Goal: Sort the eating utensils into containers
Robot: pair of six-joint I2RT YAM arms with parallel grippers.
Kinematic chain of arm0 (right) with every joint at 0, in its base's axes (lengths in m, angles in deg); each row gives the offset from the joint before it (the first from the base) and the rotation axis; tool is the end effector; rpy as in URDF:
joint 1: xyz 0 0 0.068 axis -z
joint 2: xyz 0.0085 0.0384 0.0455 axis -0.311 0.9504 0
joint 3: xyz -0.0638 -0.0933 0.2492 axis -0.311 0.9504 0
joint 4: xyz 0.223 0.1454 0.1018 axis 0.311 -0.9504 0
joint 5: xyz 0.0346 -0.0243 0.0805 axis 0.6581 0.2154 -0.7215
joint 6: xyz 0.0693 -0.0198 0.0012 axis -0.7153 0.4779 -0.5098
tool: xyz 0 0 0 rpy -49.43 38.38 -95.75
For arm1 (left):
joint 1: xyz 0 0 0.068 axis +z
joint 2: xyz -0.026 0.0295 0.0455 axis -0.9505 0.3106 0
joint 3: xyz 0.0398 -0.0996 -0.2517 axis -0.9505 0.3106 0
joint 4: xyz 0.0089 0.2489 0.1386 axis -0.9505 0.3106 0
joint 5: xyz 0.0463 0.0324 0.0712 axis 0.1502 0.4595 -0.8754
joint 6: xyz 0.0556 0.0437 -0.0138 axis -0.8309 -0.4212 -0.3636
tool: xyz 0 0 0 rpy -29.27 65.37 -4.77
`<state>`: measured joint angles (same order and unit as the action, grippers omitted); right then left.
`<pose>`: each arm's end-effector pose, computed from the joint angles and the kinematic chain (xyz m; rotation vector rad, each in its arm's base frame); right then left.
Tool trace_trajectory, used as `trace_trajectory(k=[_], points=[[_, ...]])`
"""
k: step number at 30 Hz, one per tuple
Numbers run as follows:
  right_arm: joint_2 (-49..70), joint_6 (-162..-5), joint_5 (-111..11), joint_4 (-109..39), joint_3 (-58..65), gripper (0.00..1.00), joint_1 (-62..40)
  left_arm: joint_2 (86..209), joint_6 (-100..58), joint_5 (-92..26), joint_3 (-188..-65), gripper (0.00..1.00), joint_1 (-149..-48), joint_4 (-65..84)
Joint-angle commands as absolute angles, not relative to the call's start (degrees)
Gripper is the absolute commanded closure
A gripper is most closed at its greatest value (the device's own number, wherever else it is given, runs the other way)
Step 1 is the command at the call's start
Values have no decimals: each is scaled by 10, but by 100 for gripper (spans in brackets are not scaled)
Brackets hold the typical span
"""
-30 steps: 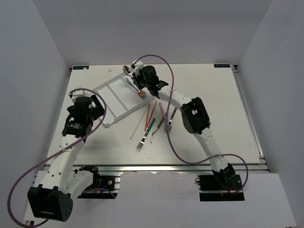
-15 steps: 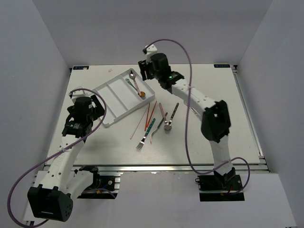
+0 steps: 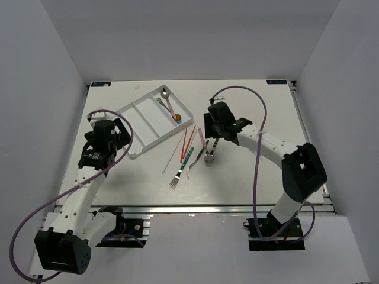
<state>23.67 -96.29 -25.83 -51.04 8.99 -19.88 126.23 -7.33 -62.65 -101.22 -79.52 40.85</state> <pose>0.3337 0.2389 0.2406 -0.2076 2.2307 0.2140 0.2452 -0.0108 0.2752 -0.5328 2.0995 0.0865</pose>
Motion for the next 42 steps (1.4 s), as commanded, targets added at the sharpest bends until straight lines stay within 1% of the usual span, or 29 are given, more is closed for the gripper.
trace_trajectory(k=[1, 7, 12, 18, 19, 21, 22, 25, 26, 29, 30, 34, 35, 36, 37, 38, 39, 40, 42], points=[[251, -994, -262, -531, 76, 45, -199, 1268, -80, -614, -1023, 2, -794, 403], [287, -1062, -174, -521, 105, 46, -200, 1278, -81, -608, -1024, 2, -793, 401], [368, -1091, -180, -538, 64, 48, -195, 1283, -82, -602, -1024, 2, -794, 402], [403, -1135, -160, -537, 60, 52, -194, 1282, -83, -595, -1024, 2, -794, 401], [408, -1140, -156, -539, 59, 58, -194, 1282, -82, -593, -1024, 2, -794, 401], [417, -1163, -131, -557, 60, 64, -193, 1281, -83, -592, -1024, 2, -794, 401], [416, -1170, -118, -563, 64, 74, -191, 1282, -83, -591, -1023, 2, -794, 401], [392, -1188, -122, -538, 110, 89, -185, 1280, -82, -589, -1023, 2, -793, 400], [367, -1191, -120, -523, 136, 91, -184, 1280, -83, -587, -1023, 2, -794, 400], [351, -1188, -109, -531, 135, 95, -179, 1279, -82, -586, -1024, 2, -793, 400], [346, -1183, -102, -534, 130, 99, -178, 1279, -82, -586, -1023, 2, -794, 400], [305, -1095, -67, -502, 112, 100, -179, 1277, -82, -588, -1024, 2, -794, 400], [290, -1068, -72, -480, 111, 100, -179, 1276, -82, -589, -1024, 2, -794, 400], [283, -1030, -87, -403, 114, 100, -179, 1277, -82, -589, -1024, 2, -794, 400], [280, -986, -156, -361, 111, 100, -179, 1277, -82, -589, -1024, 2, -793, 400], [284, -905, -203, -321, 104, 100, -179, 1278, -82, -589, -1023, 2, -794, 400], [293, -869, -247, -293, 91, 100, -177, 1279, -82, -589, -1024, 2, -794, 400], [323, -840, -334, -271, 45, 100, -176, 1280, -82, -589, -1024, 2, -793, 400], [370, -785, -400, -285, -29, 100, -166, 1280, -82, -592, -1024, 2, -794, 401]])
